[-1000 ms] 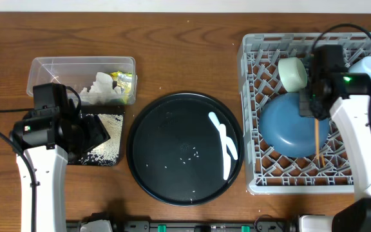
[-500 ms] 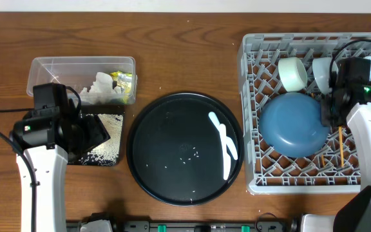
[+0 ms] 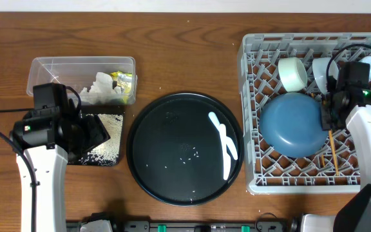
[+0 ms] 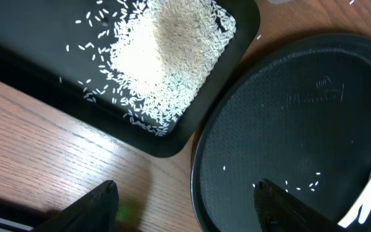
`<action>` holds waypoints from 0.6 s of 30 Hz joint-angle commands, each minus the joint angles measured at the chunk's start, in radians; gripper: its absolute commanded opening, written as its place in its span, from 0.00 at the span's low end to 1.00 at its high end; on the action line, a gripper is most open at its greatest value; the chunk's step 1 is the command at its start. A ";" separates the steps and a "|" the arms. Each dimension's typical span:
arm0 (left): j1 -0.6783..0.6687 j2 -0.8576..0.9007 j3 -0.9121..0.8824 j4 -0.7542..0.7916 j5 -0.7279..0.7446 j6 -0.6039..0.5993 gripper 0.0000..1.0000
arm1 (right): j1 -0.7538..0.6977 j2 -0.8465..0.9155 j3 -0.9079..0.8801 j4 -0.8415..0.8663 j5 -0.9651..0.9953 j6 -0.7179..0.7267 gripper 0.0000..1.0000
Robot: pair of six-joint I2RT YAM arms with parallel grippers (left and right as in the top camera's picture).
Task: Sort waste into correct bins and load items into the dishwasher rack
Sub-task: 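Open right gripper to drop the chopstick and lift away, then move right gripper to the round tray and grasp a white spoon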
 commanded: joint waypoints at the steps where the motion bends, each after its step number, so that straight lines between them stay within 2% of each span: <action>1: 0.004 0.004 -0.006 -0.003 -0.005 -0.005 0.69 | 0.005 -0.013 0.002 -0.007 -0.077 0.000 0.64; 7: 0.004 0.004 -0.006 -0.003 -0.005 -0.005 0.69 | 0.034 -0.055 0.061 -0.038 -0.291 0.010 0.62; 10: 0.004 0.004 -0.006 -0.003 -0.005 -0.005 0.69 | 0.059 -0.098 0.107 -0.036 -0.517 0.077 0.60; 13: 0.004 0.004 -0.006 -0.003 -0.005 -0.005 0.69 | 0.087 -0.146 0.119 0.010 -0.819 0.169 0.49; 15: 0.004 0.004 -0.006 -0.003 -0.005 -0.005 0.69 | 0.118 -0.156 0.119 0.029 -0.893 0.219 0.47; 18: 0.004 0.004 -0.006 -0.003 -0.005 -0.005 0.69 | 0.209 -0.150 0.117 0.019 -0.881 0.233 0.48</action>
